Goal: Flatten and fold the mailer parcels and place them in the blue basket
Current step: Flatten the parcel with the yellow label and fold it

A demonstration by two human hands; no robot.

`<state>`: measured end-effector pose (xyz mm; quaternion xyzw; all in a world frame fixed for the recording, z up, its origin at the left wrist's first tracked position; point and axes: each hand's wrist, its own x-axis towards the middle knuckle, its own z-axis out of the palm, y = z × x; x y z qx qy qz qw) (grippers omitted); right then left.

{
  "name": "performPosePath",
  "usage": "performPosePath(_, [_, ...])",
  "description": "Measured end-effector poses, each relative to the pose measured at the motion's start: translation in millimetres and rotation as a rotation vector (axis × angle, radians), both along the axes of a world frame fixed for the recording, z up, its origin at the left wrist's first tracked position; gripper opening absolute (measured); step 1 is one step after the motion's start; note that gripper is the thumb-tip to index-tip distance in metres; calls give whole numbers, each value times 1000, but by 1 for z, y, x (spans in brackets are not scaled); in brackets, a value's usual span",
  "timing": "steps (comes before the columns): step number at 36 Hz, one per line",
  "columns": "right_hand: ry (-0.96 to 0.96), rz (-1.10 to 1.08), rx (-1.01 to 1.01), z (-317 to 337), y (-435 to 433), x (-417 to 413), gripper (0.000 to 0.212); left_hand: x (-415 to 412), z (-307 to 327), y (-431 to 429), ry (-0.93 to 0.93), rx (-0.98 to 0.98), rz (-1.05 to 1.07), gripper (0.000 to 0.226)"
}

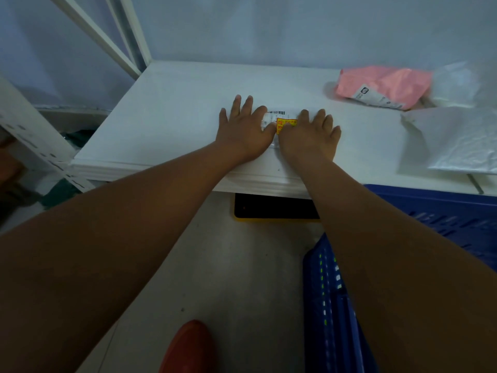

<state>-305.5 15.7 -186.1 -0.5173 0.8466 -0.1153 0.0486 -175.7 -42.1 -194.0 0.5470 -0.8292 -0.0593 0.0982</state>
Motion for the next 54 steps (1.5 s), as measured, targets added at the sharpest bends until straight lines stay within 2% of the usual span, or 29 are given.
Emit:
performPosePath(18, [19,-9,-22,-1,-1,0,61,-1,0,5,0,24,25,65])
performPosePath(23, [37,-13,-46,-3,-1,1,59,0,-3,1,183,-42,20,76])
performPosePath(29, [47,-11,-37,-4,-3,1,58,2,-2,0,189,0,-19,43])
performPosePath(38, [60,-11,9,-1,-2,4,60,-3,16,-3,259,163,102,40])
performPosePath(45, [67,6,10,-1,1,4,61,-1,10,-5,241,128,69,41])
performPosePath(50, [176,-26,-102,1,2,8,65,0,4,7,105,17,-21,48])
performPosePath(54, [246,175,-196,-2,1,11,57,-1,5,10,7,-23,-101,54])
